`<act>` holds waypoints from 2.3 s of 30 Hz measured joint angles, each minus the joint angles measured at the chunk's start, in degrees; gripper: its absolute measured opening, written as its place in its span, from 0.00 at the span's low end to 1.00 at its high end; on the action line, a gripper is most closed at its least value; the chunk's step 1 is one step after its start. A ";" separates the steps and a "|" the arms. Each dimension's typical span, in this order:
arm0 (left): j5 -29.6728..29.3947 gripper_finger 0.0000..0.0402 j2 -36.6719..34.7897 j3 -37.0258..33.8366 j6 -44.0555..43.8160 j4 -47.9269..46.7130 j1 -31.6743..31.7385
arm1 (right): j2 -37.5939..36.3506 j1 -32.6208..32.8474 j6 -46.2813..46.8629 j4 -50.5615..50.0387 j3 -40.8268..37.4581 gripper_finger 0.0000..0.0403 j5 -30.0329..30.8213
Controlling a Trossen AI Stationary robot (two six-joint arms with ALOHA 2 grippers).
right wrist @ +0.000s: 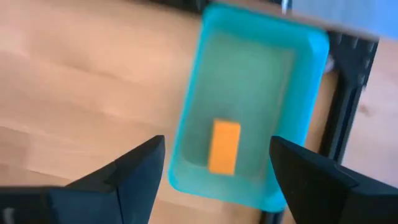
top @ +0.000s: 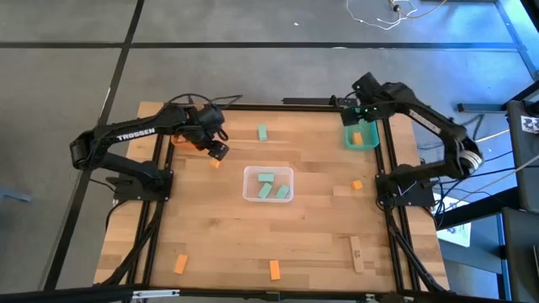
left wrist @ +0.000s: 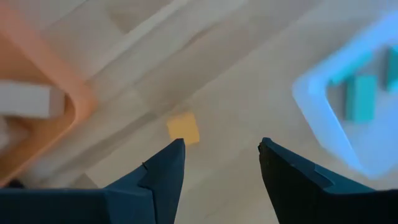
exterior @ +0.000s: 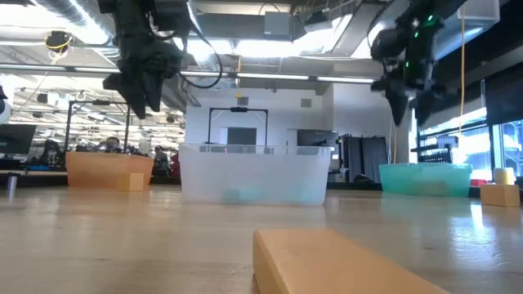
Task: Sort & place blocks by color
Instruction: Put the yellow block into the blue bin
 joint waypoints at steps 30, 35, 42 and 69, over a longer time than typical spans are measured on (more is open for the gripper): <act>-13.75 0.48 19.70 -3.83 -13.69 2.22 -10.97 | -9.46 1.11 -6.28 9.43 1.34 0.72 -7.30; -14.36 0.48 23.16 -3.83 -13.46 3.00 -10.97 | -9.46 1.09 -6.32 9.43 1.34 0.72 -7.63; -14.27 0.48 27.67 -3.81 -11.09 4.02 -10.95 | -9.46 1.09 -6.52 9.43 1.34 0.72 -7.63; 4.93 0.31 22.12 18.10 28.29 9.57 -2.68 | -9.43 3.49 -42.05 15.40 1.32 0.65 -29.18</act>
